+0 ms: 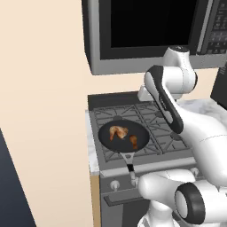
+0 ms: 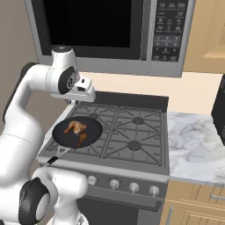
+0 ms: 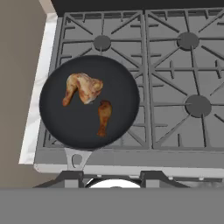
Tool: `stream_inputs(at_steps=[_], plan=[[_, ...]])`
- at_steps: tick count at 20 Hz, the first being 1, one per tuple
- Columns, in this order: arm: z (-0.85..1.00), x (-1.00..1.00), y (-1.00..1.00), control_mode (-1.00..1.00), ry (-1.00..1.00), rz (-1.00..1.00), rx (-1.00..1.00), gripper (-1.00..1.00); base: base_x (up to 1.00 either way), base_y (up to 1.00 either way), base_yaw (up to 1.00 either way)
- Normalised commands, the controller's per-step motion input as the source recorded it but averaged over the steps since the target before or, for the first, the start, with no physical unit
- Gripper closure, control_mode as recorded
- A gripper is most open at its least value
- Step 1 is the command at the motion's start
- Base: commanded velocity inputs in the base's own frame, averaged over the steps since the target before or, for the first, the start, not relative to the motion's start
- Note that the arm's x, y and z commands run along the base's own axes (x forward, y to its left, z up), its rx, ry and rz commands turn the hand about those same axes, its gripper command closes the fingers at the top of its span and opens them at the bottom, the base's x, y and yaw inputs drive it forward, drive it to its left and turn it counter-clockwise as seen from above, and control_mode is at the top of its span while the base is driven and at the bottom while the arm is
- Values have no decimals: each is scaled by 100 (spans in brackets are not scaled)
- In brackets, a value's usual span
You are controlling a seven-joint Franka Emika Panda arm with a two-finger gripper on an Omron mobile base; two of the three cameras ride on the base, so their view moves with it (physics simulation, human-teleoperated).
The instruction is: Take the chicken drumsticks from the pan and place one on each plate on the dining counter.
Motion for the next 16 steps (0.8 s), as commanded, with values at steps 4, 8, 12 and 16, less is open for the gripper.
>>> stream_inputs(at_steps=[4,8,12,16], plan=[[-4,0,12,-100,0,0,0,-100,0,0,0],[-11,0,32,-100,0,0,0,-100,0,0,0],[-19,0,43,-100,0,0,0,-100,0,0,0],[-25,0,44,-100,0,0,0,-100,0,0,0]])
